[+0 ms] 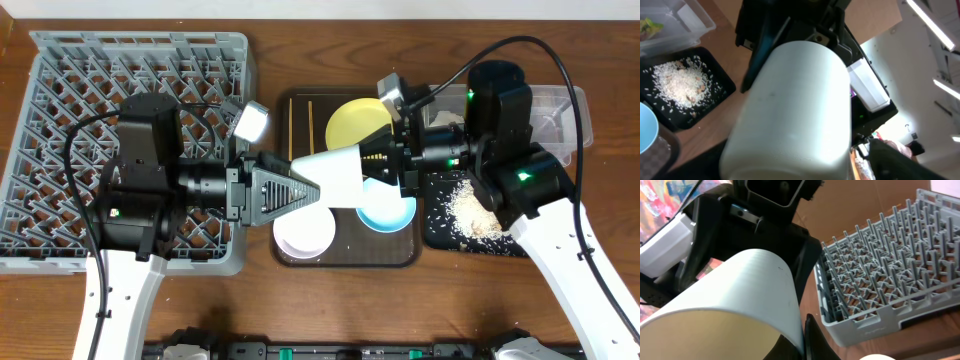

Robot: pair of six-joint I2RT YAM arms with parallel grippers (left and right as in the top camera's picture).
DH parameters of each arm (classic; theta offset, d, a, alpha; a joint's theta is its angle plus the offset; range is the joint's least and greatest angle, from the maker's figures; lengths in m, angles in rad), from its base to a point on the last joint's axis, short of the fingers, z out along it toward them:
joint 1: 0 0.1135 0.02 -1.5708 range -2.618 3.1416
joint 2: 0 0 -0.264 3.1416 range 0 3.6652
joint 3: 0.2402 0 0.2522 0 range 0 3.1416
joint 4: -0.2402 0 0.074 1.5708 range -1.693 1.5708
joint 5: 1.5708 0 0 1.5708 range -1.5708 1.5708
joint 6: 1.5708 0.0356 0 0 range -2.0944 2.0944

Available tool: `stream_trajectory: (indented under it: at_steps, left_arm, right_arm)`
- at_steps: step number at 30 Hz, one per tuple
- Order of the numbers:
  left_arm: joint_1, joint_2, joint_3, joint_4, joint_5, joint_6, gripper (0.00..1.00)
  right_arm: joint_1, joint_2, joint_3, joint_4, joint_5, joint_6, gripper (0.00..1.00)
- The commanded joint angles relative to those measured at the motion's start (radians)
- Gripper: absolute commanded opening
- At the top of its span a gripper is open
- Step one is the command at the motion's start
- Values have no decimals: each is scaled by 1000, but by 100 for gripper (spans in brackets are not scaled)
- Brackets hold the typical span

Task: Sort waste into correct bins and load items into the dishwasher
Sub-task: 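Lift the white cup and hand it to the left gripper, then place the white cup into the dish rack with the left gripper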

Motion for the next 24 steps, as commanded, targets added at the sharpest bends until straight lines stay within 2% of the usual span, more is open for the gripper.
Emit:
stream_trajectory:
  at_steps: [1, 6, 8, 10, 12, 15, 17, 21, 24]
  left_arm:
    - [-4, -4, 14, 9, 38, -3, 73]
    - [-4, -4, 14, 9, 31, -3, 64]
    - [-4, -4, 14, 8, 0, -3, 56]
    - [-4, -4, 14, 8, -33, -3, 54]
    - [-4, -4, 14, 8, -66, -3, 50]
    - [-4, -6, 14, 8, -140, -3, 46]
    - [-1, -15, 14, 3, -208, -3, 46]
    - [26, -58, 14, -52, -422, -3, 46]
    - [82, -122, 14, -169, -696, -3, 46]
  right_arm:
    - [10, 8, 11, 0, 59, 12, 1]
    - [13, 8, 11, 5, 70, 11, 1]
    - [14, 8, 11, 3, 69, 12, 1]
    - [14, 8, 11, 2, 66, 12, 1]
    - [13, 8, 11, -4, 66, 11, 11]
    - [9, 8, 11, -7, 66, 11, 39]
    - [-7, 5, 11, -8, 66, 11, 51]
    - [-94, 3, 11, -24, 66, 11, 58]
    - [-174, 2, 11, -98, 67, 23, 58]
